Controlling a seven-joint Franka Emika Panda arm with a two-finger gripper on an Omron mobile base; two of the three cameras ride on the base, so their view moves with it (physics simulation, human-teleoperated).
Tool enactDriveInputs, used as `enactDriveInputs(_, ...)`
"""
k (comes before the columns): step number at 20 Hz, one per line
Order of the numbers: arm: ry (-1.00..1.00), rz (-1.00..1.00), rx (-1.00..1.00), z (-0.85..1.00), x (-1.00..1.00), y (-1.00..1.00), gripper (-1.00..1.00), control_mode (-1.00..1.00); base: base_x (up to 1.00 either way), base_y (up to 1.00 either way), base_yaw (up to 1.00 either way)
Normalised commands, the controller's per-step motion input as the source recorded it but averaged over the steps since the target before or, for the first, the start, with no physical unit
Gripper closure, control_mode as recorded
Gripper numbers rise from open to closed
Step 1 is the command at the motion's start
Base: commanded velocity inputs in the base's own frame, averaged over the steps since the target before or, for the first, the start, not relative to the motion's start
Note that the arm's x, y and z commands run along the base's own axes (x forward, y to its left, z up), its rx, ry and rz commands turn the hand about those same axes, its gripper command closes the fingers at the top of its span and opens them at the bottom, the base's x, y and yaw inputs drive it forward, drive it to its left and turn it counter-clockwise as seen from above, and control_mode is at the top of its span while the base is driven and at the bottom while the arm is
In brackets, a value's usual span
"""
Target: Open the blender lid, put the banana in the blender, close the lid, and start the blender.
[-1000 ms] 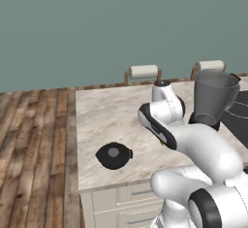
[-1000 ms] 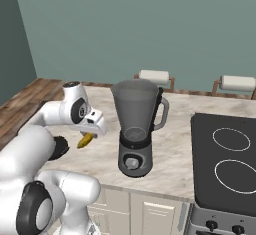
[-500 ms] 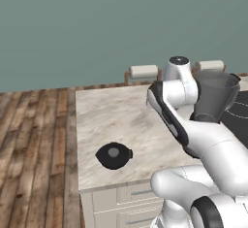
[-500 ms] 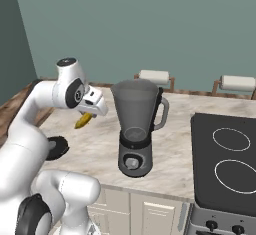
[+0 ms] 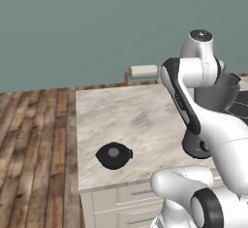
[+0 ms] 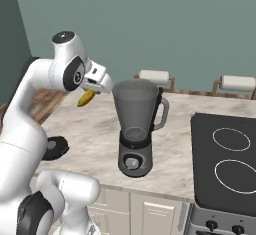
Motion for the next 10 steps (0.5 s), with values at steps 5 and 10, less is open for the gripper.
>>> enactDriveInputs(5,-0.25,-0.01,0.06,0.57,0.00,-0.54,1.00,-1.00,0.00,0.00,0.00)
enactDriveInputs(10,-0.25,0.00,0.09,0.46,0.00,-0.50,1.00,-1.00,0.00,0.00,0.00)
